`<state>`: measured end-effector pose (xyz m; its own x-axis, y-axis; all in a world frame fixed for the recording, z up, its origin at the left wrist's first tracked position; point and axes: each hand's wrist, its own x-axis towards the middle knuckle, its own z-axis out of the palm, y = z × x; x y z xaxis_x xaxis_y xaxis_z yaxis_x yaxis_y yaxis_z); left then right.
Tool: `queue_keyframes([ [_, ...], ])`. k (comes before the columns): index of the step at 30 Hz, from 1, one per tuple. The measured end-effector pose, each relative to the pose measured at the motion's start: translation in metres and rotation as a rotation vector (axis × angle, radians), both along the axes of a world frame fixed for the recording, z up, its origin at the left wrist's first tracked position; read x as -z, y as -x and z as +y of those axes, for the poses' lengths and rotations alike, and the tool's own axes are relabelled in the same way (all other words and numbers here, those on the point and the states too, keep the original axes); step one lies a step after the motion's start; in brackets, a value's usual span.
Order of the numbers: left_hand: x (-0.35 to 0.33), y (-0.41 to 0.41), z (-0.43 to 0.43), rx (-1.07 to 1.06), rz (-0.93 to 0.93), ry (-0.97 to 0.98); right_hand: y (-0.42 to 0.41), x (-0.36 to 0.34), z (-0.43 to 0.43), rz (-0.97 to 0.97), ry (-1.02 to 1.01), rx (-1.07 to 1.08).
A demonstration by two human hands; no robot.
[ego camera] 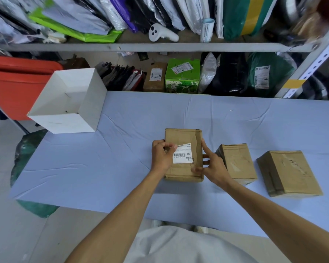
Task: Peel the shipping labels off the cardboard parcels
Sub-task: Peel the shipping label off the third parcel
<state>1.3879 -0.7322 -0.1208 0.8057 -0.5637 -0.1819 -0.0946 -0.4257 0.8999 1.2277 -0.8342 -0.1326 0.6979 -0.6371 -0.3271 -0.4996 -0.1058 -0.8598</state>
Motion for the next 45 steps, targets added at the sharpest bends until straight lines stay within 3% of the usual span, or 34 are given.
queue_keyframes([
  [22, -0.007, 0.004, 0.002, -0.009, 0.013, -0.009, -0.003, -0.003, 0.002, -0.046, 0.013, 0.042],
  [45, 0.009, -0.005, -0.011, 0.004, 0.026, -0.035, -0.016, -0.003, -0.002, 0.103, 0.124, 0.073],
])
